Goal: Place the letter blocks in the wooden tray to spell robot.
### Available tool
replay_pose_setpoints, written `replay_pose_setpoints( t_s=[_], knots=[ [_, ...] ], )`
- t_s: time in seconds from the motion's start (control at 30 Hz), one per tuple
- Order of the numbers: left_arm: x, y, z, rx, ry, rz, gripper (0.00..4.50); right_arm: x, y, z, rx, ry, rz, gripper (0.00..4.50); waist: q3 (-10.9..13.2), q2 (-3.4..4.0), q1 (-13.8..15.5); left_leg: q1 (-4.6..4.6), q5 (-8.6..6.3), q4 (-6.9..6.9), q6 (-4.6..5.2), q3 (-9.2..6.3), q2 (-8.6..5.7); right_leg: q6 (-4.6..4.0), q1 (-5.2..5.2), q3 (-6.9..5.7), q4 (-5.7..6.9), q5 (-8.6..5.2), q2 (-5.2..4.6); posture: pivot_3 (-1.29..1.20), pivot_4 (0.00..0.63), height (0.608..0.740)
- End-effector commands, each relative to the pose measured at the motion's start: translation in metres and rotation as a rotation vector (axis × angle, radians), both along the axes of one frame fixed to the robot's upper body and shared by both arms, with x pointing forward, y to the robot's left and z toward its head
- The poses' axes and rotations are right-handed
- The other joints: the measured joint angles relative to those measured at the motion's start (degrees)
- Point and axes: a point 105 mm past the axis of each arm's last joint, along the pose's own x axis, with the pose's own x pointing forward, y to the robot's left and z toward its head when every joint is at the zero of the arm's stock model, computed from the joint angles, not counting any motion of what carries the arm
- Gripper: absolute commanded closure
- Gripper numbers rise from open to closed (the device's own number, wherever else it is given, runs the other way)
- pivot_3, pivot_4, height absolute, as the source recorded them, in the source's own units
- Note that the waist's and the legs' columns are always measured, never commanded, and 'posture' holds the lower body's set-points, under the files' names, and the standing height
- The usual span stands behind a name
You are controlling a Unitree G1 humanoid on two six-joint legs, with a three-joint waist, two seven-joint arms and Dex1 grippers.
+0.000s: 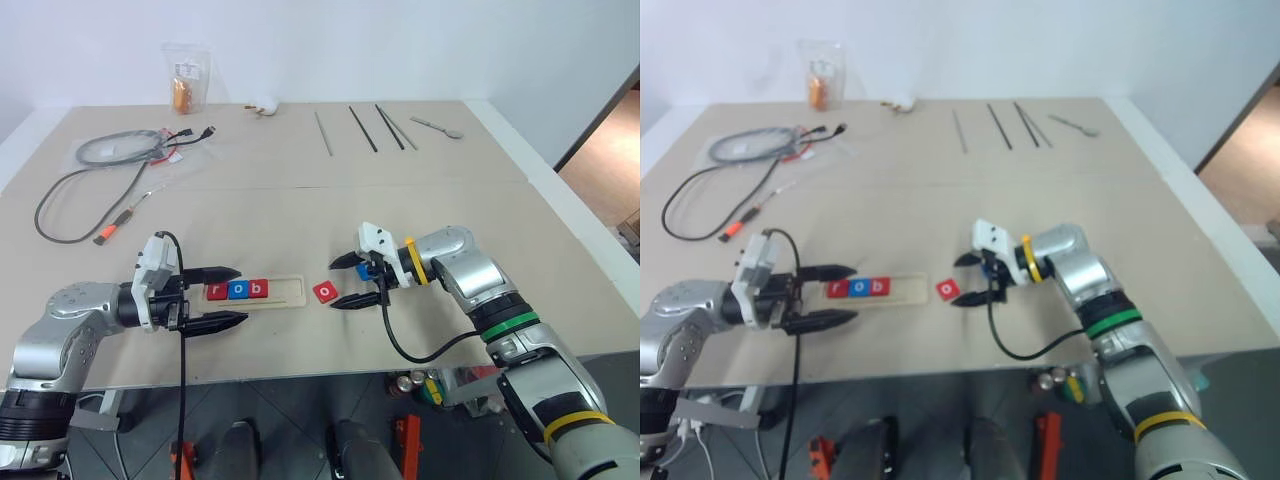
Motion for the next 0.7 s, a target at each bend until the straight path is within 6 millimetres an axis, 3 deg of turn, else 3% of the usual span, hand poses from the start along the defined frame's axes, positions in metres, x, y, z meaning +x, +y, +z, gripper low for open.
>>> replay_pose_setpoints(
  t_s=[0.03, 0.3, 0.7],
  knots=[
    [-0.003, 0.007, 0.013, 0.000, -0.040, 0.016, 0.00, -0.001, -0.001, 0.004, 0.018, -0.023, 0.018, 0.03, 0.00, 0.00, 0.00, 0.00, 0.00, 0.00, 0.00, 0.00, 0.00, 0.00, 0.00, 0.00, 0.01, 0.00, 0.00, 0.00, 0.150, 0.740],
    [0.000, 0.003, 0.013, -0.010, -0.040, 0.019, 0.00, -0.002, 0.014, 0.005, 0.052, -0.038, 0.030, 0.28, 0.00, 0.00, -0.01, 0.03, 0.00, 0.02, 0.00, 0.00, 0.00, -0.03, 0.01, 0.01, 0.04, 0.03, 0.01, 0.00, 0.150, 0.740],
    [0.004, 0.002, 0.010, -0.021, -0.040, 0.019, 0.00, -0.005, 0.004, 0.012, 0.123, -0.043, -0.049, 0.28, 0.00, 0.00, -0.01, 0.03, 0.00, 0.03, 0.00, 0.00, 0.00, -0.02, 0.02, 0.01, 0.04, 0.03, 0.00, 0.00, 0.150, 0.740]
  ],
)
